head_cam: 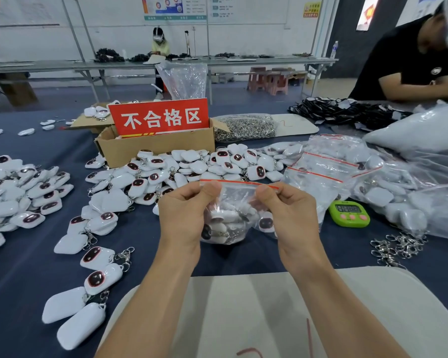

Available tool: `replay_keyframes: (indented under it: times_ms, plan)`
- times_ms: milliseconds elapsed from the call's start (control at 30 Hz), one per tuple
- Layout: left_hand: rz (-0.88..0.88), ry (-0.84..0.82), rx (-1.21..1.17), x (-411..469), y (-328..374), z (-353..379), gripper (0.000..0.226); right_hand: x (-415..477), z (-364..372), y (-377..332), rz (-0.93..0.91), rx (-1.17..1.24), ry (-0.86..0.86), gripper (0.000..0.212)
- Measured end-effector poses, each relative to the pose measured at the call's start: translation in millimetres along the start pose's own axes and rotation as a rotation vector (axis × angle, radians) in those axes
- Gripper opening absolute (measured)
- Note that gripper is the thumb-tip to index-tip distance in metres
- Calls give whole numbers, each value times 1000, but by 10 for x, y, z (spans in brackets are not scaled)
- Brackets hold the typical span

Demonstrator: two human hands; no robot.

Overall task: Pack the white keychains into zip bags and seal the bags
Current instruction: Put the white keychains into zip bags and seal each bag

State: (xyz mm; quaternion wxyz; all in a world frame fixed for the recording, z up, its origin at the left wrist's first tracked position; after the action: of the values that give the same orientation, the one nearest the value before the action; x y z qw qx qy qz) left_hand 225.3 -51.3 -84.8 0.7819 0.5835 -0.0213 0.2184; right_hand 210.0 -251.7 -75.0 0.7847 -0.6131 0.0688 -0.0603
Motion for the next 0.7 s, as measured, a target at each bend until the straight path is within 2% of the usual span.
replay_keyframes:
  times_ms: [133, 233, 367, 500, 700]
  plan:
    - [-25, 10, -7, -16, -65, -2, 13, -4, 28, 0, -2, 26, -7, 36]
    - [-46, -22, 18, -21, -98, 22, 13, -4, 11, -6, -18, 49, 4, 34]
    - [-2, -192, 74, -59, -42, 157, 23, -30, 51, -34, -63, -38, -17, 28]
    - [2, -134, 64, -69, -65, 128, 19, -65, 141, -38, -67, -50, -101, 14]
    - [4, -146, 33, -73, -36, 144, 28, -82, 156, -35, -26, -11, -144, 22]
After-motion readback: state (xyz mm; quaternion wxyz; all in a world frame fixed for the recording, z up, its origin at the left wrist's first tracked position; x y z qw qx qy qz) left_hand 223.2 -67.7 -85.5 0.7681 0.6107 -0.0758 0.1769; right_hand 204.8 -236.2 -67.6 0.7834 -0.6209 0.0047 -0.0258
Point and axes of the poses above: each hand's wrist, its own x-axis towards the middle knuckle, its own z-axis out of the palm, y = z × x, the point moved 9 cm from there along x, towards the middle knuckle, and after that the axes turned 13 degrees about z, right-handed, at the moved point
